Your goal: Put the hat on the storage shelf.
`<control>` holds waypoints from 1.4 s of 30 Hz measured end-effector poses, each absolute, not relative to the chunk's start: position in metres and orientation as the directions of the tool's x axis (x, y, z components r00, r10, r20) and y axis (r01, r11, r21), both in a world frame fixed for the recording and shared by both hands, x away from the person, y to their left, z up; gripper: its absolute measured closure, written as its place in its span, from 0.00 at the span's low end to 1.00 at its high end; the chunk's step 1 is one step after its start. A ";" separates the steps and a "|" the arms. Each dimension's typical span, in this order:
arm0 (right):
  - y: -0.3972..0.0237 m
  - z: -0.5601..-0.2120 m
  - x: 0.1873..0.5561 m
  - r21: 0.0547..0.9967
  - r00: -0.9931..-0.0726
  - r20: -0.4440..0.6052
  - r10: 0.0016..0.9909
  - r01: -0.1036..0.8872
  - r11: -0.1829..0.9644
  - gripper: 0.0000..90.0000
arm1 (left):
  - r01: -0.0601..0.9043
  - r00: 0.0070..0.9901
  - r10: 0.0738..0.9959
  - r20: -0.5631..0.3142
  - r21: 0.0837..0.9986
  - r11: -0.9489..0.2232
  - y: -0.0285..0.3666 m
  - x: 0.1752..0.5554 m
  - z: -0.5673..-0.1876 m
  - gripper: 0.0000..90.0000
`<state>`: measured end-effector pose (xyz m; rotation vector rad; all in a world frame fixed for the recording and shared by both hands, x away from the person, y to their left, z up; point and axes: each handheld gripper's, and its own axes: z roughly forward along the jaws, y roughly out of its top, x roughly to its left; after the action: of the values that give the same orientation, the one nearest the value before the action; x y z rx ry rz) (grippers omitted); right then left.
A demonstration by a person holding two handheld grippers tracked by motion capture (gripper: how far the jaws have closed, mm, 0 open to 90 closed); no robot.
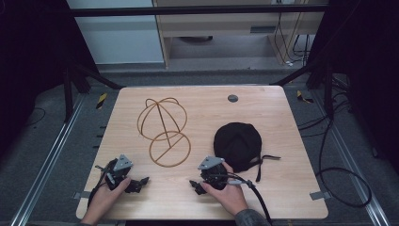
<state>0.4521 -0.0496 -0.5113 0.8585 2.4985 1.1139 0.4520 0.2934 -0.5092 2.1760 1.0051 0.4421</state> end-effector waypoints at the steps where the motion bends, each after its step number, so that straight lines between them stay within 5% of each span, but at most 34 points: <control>1: -0.050 -0.511 0.452 0.746 -0.787 -0.007 0.617 0.407 0.527 0.15 | 0.531 0.643 0.766 0.018 0.710 -0.463 0.293 0.452 -0.509 0.00; 16: -0.054 -0.508 0.448 0.737 -0.769 -0.040 0.638 0.409 0.538 0.15 | 0.531 0.643 0.766 0.018 0.710 -0.463 0.293 0.452 -0.509 0.00; 29: -0.089 -0.469 0.438 0.779 -0.703 -0.123 0.700 0.369 0.507 0.14 | 0.533 0.640 0.768 0.018 0.710 -0.461 0.293 0.452 -0.509 0.00; 42: -0.125 -0.441 0.428 0.749 -0.615 -0.160 0.772 0.434 0.501 0.13 | 0.533 0.639 0.769 0.018 0.710 -0.460 0.293 0.452 -0.509 0.00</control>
<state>0.4276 -0.1254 -0.4406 0.9902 2.2659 0.9355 0.4515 0.2933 -0.5092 2.1740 1.0099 0.4442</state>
